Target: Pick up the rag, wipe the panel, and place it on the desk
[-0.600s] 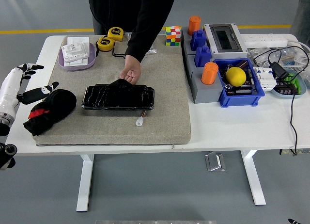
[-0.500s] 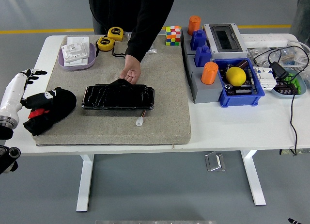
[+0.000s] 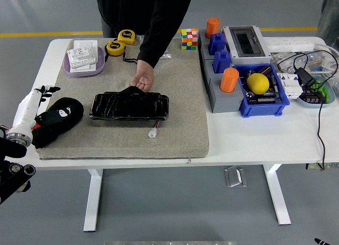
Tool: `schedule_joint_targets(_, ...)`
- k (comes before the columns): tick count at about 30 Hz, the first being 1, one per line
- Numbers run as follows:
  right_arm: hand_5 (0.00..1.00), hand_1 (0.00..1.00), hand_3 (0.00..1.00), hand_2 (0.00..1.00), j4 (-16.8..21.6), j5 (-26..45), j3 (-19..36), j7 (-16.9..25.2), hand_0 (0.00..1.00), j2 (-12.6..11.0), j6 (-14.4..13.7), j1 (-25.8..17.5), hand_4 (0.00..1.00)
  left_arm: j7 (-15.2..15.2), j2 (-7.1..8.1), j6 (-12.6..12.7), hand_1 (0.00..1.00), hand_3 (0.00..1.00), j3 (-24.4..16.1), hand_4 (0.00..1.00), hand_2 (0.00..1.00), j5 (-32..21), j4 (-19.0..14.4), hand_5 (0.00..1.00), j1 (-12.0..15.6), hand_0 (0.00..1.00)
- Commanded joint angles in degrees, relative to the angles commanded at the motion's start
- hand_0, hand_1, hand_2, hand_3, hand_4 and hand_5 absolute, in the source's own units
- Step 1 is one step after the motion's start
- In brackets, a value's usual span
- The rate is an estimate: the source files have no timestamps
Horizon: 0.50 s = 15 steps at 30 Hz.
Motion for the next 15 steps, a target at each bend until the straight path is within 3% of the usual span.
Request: schedule_joint_targets(15, 0.556, 0.588, 0.609, 0.709, 0.17, 0.13, -0.22, 0.14, 0.767, -0.09, -0.23, 0.42, 0.998, -0.27, -1.29, 0.10, 0.774, 0.743, 3.75, 0.899, 0.819, -1.15, 4.96, 0.322, -1.67, 0.710)
